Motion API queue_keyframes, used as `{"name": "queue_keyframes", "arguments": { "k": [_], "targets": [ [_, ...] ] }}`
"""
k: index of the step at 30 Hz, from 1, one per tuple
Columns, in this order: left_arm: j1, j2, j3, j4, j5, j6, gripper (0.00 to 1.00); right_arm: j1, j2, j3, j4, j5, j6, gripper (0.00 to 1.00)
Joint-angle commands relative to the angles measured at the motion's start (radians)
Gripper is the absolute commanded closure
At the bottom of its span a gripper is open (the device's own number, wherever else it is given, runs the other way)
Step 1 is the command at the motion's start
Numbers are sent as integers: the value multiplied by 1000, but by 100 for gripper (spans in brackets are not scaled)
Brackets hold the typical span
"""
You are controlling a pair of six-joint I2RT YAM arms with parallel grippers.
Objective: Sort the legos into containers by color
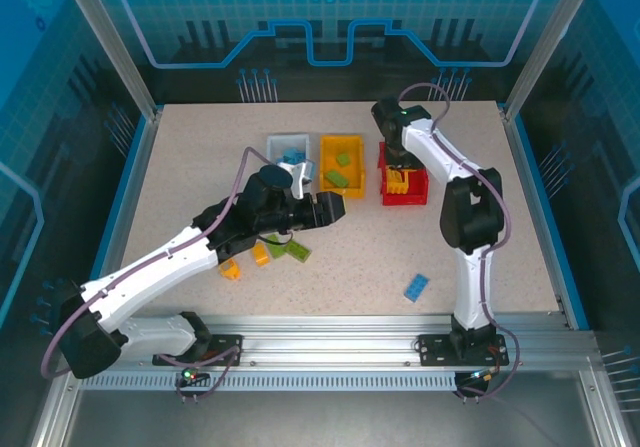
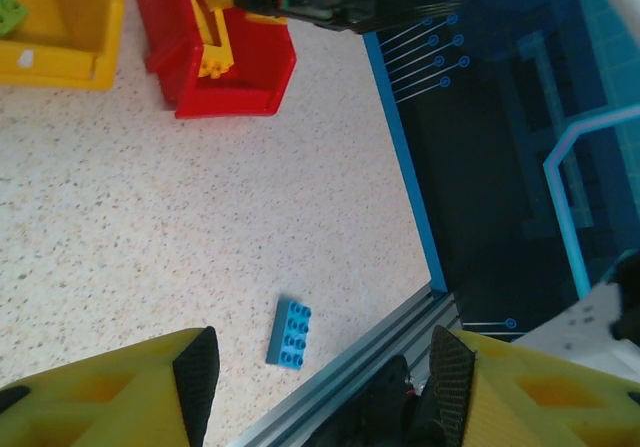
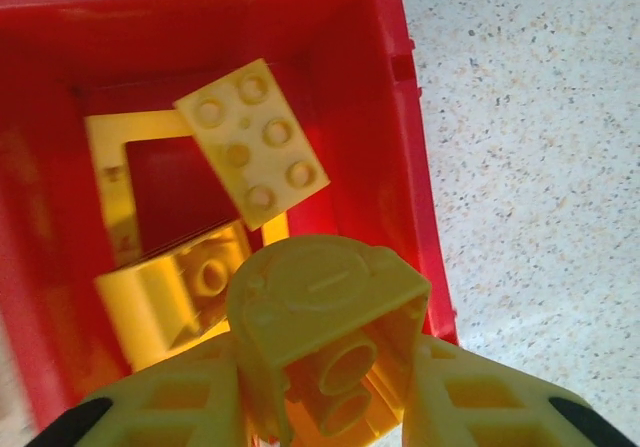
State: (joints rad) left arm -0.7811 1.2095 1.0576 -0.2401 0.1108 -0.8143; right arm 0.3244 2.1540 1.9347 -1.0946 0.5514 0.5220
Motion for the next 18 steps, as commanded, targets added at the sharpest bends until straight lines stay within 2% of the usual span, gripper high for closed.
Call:
{"name": "queue_keyframes", "arguments": {
  "k": [1, 4, 8, 11, 14, 18],
  "targets": [
    [-25, 16, 47, 71, -54, 6, 39, -26, 50, 74, -101, 66, -17, 63],
    [-35, 20, 50, 74, -71, 7, 39, -25, 79, 105, -114, 60, -19, 58],
    [-38, 13, 48, 58, -82, 7, 38, -15, 69, 110, -105, 50, -25, 43],
    [-37, 10, 48, 29, -89, 12, 38, 3, 43, 116, -104, 55, -30, 35],
    [-38, 5, 30, 28, -85, 12, 38, 20, -10, 118, -110, 59, -25, 33],
    [-65, 50, 48, -13, -66, 62, 38, 56, -170, 69, -82, 55, -14, 35]
  ]
}}
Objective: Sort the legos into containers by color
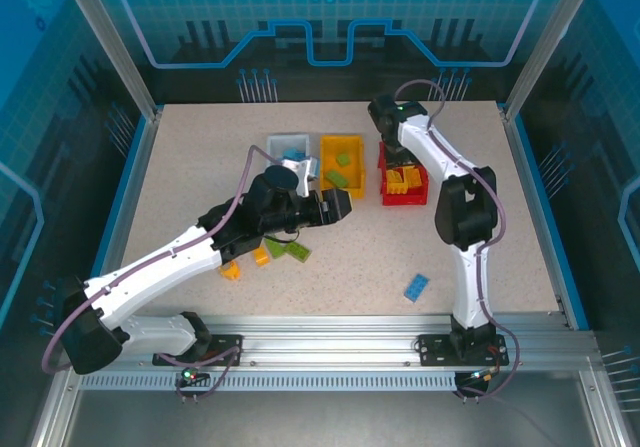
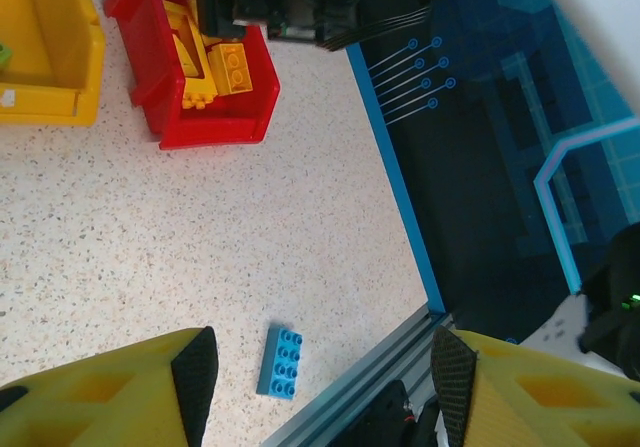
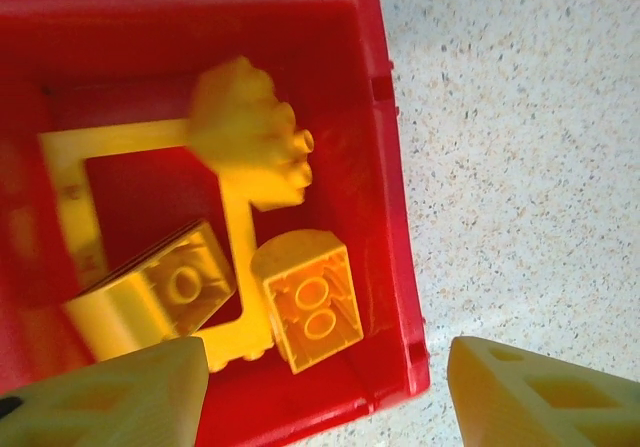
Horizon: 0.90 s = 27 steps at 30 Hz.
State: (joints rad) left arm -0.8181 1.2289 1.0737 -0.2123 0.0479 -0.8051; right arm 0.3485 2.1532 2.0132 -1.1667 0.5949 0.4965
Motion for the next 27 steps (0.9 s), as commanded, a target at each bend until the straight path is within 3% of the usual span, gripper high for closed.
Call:
{"name": "queue_keyframes", "arguments": {
  "k": [1, 5, 12, 15, 20, 27],
  "targets": [
    [-43, 49, 41, -52, -5, 75, 38, 41, -218, -35, 1, 9, 14, 35],
    [-147, 182, 100, -96, -53, 179, 37, 70, -493, -201, 56, -74, 22, 34],
    [-332, 480, 240, -128, -151, 277, 35, 93, -1049, -508, 160, -330, 8, 26],
    [-363, 607, 335, -155, -155, 287, 25, 92, -1224, -572, 165, -419, 6, 21],
    [-373, 763, 460, -191, -158, 291, 22, 92, -1411, -638, 144, -517, 65, 19],
    [-381, 872, 576, -252, -143, 330, 22, 91, -1520, -720, 110, -563, 138, 18]
  ]
}}
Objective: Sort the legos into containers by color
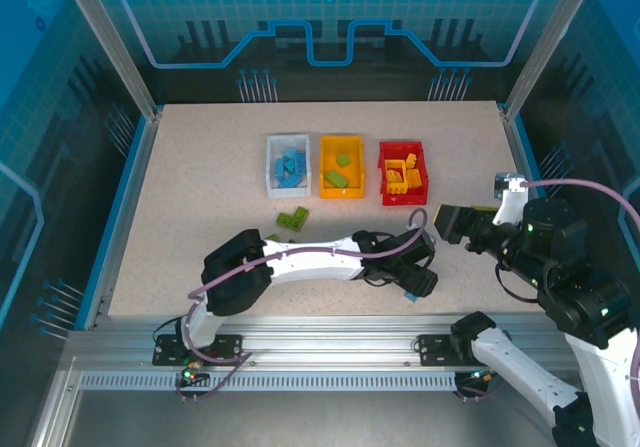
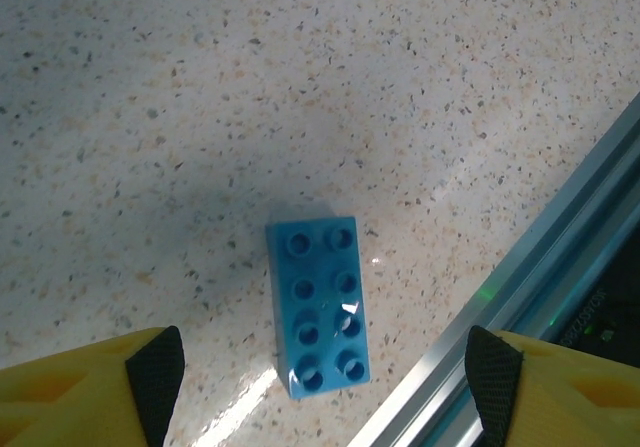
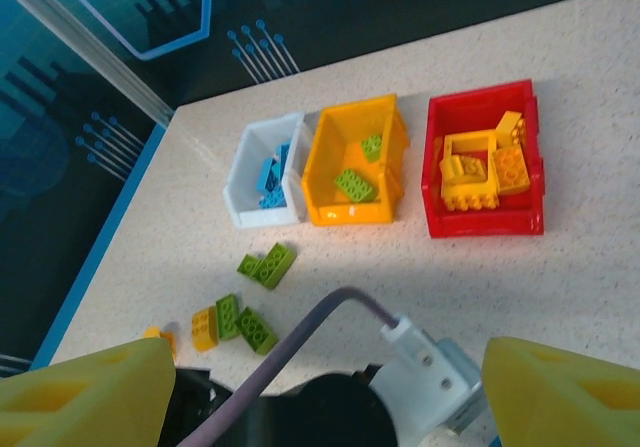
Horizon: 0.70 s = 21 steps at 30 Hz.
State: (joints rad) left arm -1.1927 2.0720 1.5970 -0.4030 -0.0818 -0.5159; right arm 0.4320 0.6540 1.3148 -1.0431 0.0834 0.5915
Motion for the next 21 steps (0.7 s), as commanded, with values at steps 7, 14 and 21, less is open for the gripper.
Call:
{"name": "queue_keyframes", "arguments": {
  "k": [7, 14, 21],
  "targets": [
    [-14, 122, 134, -134, 1, 51, 23, 7, -26, -7, -5, -41, 47, 18],
    [-15, 201, 212, -205, 10, 59, 29, 8, -1, 15, -6, -26, 43, 17],
    [-17, 240, 233, -219, 28, 72, 37, 8, -2, -7, -11, -14, 56, 18]
  ]
}}
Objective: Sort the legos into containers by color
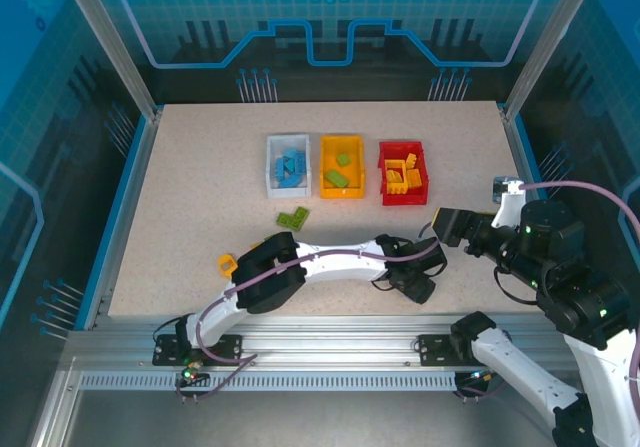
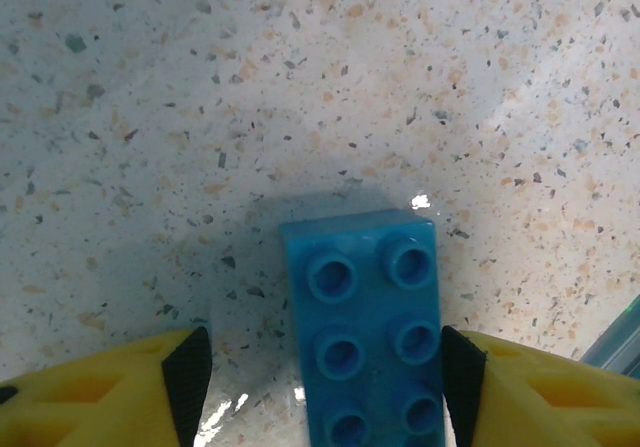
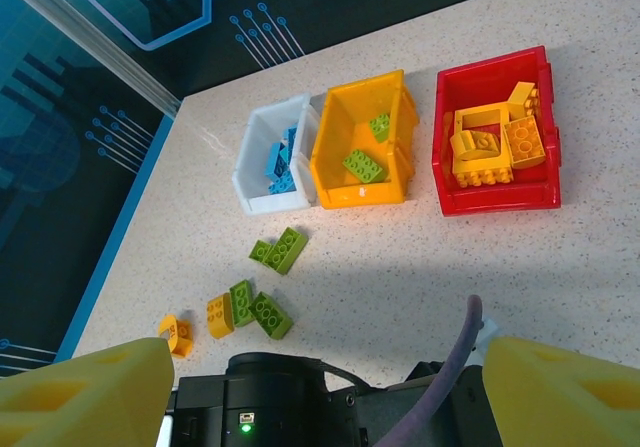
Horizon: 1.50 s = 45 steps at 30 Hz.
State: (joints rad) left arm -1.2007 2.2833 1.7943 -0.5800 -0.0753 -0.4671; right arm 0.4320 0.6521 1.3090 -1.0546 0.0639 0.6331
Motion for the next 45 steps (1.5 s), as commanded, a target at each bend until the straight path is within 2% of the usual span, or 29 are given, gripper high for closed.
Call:
{"name": "queue_keyframes", "arguments": {
  "k": [1, 12, 17, 20, 23, 27, 29, 32, 37, 42, 45],
  "targets": [
    [-10, 34, 41, -52, 17, 27, 38, 7, -2, -7, 2, 5, 17, 18],
    [-8, 20, 26, -72, -75, 37, 58, 7, -8, -44, 16, 1, 35, 20],
    [11, -86, -56, -42, -131, 17, 62, 7, -1, -38, 19, -13, 19, 21],
    [53, -206, -130, -30, -139, -16, 63, 7, 12, -41, 51, -62, -4, 22],
    [130, -343, -212, -21, -124, -48, 63, 7, 40, -72, 117, -143, -22, 24],
    [287, -496, -291, -43, -85, -54, 63, 31, 119, -131, 226, -207, -31, 27],
    [376, -542, -315, -54, -73, -29, 63, 93, 170, -139, 276, -176, -39, 27],
    [530, -571, -317, -73, -25, -3, 63, 244, 287, -123, 364, -76, -61, 27],
    [763, -509, -254, -64, 40, 23, 62, 400, 466, -137, 601, -26, -67, 27],
    [873, -372, -138, -38, 55, 50, 62, 453, 606, -210, 932, -34, -37, 26],
    [909, -282, -59, -52, 52, 48, 62, 481, 690, -170, 980, -12, -47, 26]
  ]
}}
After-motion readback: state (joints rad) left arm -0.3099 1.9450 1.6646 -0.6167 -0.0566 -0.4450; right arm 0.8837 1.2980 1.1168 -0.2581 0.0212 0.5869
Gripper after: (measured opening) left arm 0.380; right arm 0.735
